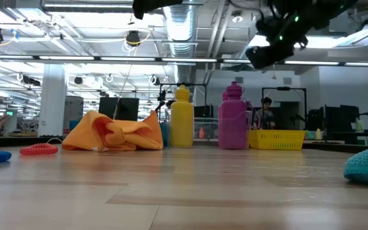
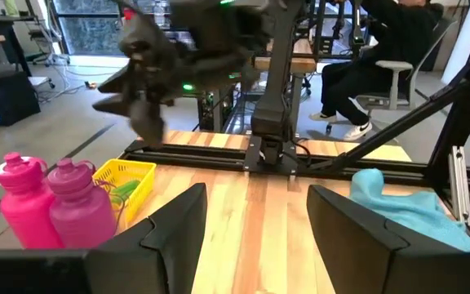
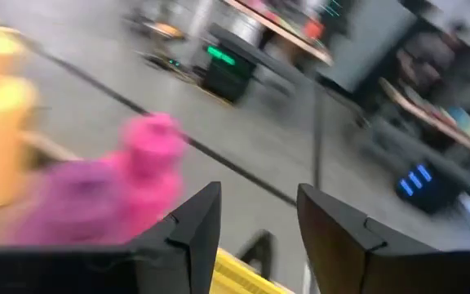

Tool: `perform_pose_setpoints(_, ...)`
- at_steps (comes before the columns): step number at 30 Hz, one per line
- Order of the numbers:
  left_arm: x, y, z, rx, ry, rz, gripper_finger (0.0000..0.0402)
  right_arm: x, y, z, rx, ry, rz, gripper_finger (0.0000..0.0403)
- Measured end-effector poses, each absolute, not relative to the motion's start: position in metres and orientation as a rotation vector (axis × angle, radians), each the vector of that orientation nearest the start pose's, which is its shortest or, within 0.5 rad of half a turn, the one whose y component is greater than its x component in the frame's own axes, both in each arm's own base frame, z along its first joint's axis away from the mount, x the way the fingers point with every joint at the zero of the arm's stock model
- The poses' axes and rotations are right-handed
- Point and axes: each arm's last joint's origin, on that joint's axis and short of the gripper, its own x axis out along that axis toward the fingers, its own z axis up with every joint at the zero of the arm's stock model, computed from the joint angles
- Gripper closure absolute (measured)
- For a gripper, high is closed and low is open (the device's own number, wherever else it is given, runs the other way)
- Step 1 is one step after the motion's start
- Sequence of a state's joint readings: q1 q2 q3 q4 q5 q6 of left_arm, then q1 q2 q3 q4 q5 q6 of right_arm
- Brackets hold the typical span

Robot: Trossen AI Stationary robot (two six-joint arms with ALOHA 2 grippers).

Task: Pick & Place Sports Items
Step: Put the top orange spring keychain into the yellow bin

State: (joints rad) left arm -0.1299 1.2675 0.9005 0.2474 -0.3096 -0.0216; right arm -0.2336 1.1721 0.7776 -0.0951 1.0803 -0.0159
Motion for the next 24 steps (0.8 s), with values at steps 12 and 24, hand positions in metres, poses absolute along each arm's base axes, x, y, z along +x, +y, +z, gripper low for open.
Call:
perform_pose_setpoints(12, 0.284, -0.028, 0.311, 0.052, 0.138, 0.178, 0.0192, 0.246, 0.037, 0.261, -0.344, 0.522, -0.130, 0.0249)
perform_pose_setpoints(24, 0.285, -0.028, 0.310, 0.053, 0.139, 0.178, 0.0192, 0.263, 0.101, 0.227, -0.197, 0.548, 0.400, 0.0249)
